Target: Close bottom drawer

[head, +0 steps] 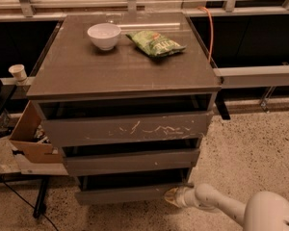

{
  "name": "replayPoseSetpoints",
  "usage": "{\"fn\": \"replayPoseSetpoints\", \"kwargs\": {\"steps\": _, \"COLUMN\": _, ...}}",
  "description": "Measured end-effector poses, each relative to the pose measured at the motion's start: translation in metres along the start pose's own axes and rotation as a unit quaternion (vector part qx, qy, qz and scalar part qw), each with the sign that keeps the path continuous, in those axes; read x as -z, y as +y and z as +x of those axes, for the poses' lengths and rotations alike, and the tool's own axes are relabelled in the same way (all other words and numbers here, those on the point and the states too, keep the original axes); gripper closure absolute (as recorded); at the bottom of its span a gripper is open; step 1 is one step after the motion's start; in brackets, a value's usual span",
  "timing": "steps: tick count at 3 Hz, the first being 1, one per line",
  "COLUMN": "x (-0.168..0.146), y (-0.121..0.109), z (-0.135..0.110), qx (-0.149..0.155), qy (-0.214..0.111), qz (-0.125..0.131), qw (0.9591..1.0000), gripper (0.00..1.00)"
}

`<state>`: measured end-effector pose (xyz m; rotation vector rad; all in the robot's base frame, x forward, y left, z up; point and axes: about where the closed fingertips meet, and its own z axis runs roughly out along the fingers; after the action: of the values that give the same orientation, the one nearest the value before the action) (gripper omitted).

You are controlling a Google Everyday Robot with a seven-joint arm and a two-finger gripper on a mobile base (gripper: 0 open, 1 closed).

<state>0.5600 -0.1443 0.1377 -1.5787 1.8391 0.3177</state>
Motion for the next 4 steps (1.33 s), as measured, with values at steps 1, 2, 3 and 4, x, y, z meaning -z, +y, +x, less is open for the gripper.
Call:
{"fn": "replayPoseSetpoints", "kwargs": {"steps": 1, "x": -0.005, "y": -0.014, "z": 0.0, "qx": 0.0, "qy": 0.004, "qz": 0.008, "qw": 1.0, "gripper": 1.0}}
{"fn": "replayPoseSetpoints", "kwargs": {"steps": 2, "x": -0.017, "y": -0.045, "z": -0.003, "qx": -0.003, "qy": 0.01, "qz": 0.018, "qw": 0.9998, "gripper": 1.0}}
{"fn": "replayPoseSetpoints", "kwargs": {"steps": 3, "x": -0.017, "y": -0.047, "z": -0.004, "qx": -0.002, "qy": 0.012, "qz": 0.016, "qw": 0.9998, "gripper": 1.0}}
{"fn": "replayPoseSetpoints", "kwargs": {"steps": 4, "x": -0.004, "y": -0.034, "z": -0.004, "qx": -0.009, "qy": 0.017, "qz": 0.0, "qw": 0.9998, "gripper": 1.0}}
